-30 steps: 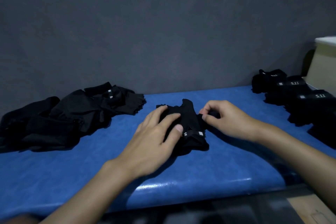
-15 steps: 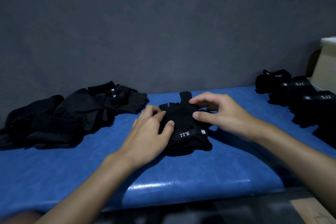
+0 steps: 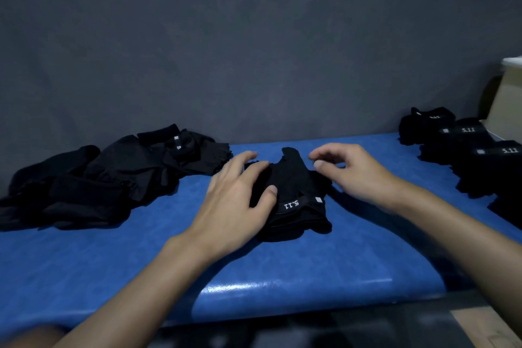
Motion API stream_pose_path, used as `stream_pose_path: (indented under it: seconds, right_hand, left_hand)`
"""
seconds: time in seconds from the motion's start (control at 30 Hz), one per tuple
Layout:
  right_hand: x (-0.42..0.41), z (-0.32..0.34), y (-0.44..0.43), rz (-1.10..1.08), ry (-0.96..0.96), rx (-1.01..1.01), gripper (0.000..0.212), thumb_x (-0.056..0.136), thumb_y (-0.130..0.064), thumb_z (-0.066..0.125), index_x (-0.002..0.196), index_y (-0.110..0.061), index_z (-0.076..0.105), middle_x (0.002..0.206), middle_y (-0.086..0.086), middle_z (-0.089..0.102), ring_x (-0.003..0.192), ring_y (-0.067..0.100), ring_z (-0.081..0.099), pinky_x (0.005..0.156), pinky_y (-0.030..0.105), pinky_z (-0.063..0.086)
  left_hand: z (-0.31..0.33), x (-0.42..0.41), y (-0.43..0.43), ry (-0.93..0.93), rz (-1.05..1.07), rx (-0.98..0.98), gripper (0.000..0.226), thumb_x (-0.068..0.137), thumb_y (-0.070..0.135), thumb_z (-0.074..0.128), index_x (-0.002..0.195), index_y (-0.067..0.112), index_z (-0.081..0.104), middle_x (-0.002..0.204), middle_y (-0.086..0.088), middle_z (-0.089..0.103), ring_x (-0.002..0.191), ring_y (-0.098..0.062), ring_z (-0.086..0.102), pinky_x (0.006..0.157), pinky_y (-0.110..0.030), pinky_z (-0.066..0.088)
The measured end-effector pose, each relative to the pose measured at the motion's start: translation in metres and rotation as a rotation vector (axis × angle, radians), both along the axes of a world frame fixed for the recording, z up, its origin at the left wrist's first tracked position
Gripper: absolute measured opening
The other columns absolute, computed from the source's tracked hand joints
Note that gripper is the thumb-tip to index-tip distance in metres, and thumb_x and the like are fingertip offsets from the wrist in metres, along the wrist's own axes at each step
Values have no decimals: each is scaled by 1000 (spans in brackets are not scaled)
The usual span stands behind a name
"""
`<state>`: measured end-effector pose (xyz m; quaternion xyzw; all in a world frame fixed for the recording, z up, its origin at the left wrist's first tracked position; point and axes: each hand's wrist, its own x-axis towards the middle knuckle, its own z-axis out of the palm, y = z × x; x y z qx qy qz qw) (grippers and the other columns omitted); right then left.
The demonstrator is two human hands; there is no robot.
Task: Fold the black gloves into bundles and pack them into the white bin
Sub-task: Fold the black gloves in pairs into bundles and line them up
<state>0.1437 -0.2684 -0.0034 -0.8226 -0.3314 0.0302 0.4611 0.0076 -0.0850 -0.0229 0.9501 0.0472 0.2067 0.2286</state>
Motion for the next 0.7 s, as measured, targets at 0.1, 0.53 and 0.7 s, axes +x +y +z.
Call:
stream_pose_path:
  seconds: [0.1,0.53,0.7]
  right_hand:
    - [7,3,-11,-19,48,-60,8,91,-15,65,94,-13,72,83,-5,68,79,6,59,62,6,42]
    - [15,-10,-14,12,-136,-171,11,88,-15,66,78,-20,65,87,-1,73,83,16,67,80,35,55]
    - [18,-8,-19,-17,-225,-317,10,90,-18,62,80,-20,61,91,-4,70,84,11,64,78,30,52]
  left_hand:
    - [4,7,-4,-22,-104,-60,59,92,52,35,145,31,47,158,16,31,146,0,21,122,-35,18]
    - [-7,10,-12,321,-173,226,67,91,66,16,155,48,12,167,14,-5,152,-7,-13,124,-38,-4]
    - [-8,11,-12,344,-168,278,70,88,69,10,155,49,8,166,13,-9,152,-9,-16,124,-40,-5]
